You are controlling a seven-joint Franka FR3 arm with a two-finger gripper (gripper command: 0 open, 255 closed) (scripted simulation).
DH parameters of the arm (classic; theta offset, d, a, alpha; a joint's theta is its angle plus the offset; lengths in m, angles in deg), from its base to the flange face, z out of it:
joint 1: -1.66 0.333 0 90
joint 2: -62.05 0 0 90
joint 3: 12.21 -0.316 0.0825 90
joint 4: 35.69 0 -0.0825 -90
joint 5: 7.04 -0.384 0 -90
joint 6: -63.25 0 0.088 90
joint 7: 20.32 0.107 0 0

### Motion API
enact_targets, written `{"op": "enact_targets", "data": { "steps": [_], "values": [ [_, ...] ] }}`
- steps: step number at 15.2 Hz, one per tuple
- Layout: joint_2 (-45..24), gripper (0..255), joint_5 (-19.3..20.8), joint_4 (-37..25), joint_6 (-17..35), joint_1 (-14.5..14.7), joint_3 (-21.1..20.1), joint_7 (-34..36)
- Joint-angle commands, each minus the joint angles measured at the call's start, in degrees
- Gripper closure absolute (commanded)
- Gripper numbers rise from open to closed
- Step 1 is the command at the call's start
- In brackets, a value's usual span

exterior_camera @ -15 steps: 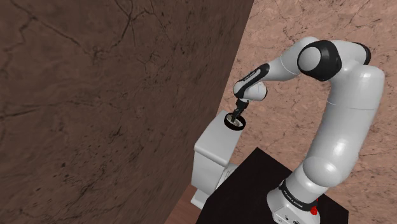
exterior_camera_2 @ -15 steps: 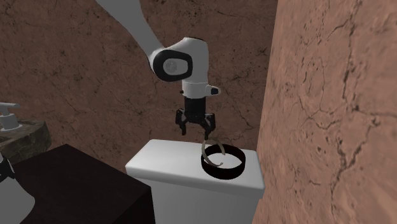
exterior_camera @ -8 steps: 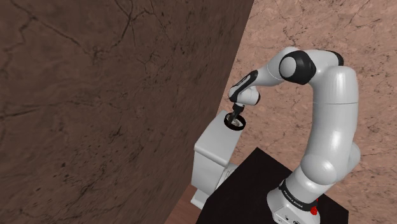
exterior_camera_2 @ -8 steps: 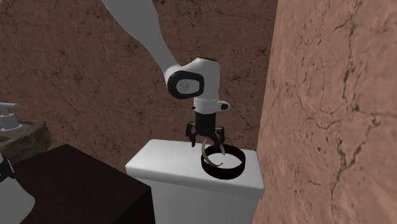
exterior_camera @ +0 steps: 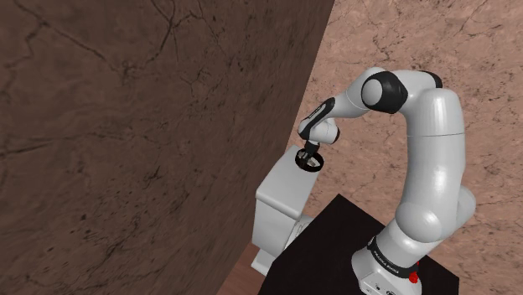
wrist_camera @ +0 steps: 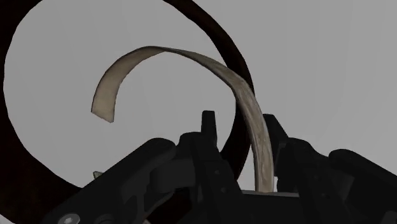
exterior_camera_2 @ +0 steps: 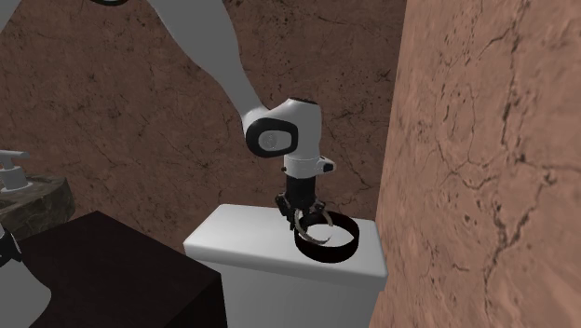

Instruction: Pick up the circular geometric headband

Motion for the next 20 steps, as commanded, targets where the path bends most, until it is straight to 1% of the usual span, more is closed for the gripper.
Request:
{"op": "enact_targets", "data": {
  "steps": [1, 8, 20],
  "values": [
    [0.0, 255, 0.0, 0.0, 0.1, 0.0, 0.0, 0.0],
    [-0.1, 255, 0.0, -0.1, 0.0, -0.1, 0.0, 0.0],
    [8.0, 255, 3.9, 1.7, -6.2, 2.5, 3.4, 2.9]
  ]
}}
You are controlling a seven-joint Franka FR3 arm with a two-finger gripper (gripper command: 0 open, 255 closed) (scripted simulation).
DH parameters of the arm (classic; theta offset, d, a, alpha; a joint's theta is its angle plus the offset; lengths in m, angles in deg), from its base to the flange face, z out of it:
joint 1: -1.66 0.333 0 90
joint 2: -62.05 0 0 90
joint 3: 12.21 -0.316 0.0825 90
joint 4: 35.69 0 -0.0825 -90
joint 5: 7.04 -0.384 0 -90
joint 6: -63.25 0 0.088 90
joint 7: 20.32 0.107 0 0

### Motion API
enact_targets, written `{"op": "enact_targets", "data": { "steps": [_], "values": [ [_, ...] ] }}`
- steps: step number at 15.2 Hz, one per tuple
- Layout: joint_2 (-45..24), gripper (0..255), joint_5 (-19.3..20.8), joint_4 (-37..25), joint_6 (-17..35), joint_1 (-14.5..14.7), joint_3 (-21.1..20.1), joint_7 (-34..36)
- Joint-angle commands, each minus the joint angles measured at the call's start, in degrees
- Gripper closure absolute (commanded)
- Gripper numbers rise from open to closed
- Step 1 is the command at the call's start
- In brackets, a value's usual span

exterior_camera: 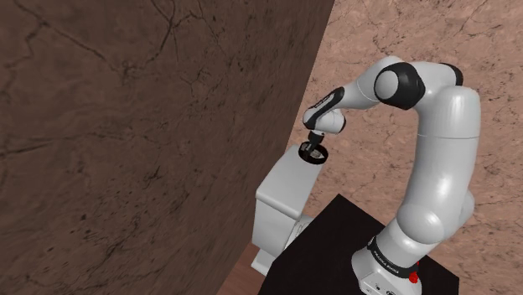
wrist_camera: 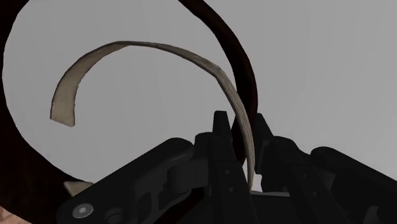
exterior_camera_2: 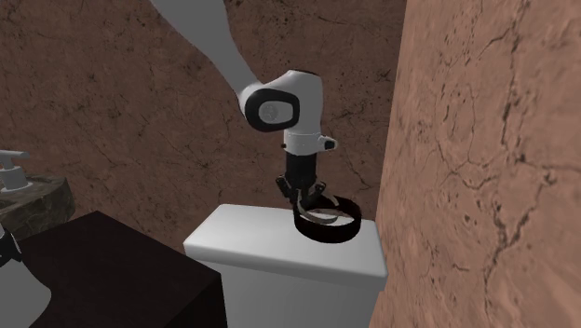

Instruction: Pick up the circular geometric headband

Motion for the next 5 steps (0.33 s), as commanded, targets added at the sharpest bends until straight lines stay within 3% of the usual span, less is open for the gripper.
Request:
{"op": "enact_targets", "data": {
  "steps": [1, 5],
  "values": [
    [1.2, 255, 0.7, 0.1, -1.1, 0.3, 0.5, 0.4],
    [2.6, 255, 1.5, 0.2, -2.3, 0.7, 1.0, 1.0]
  ]
}}
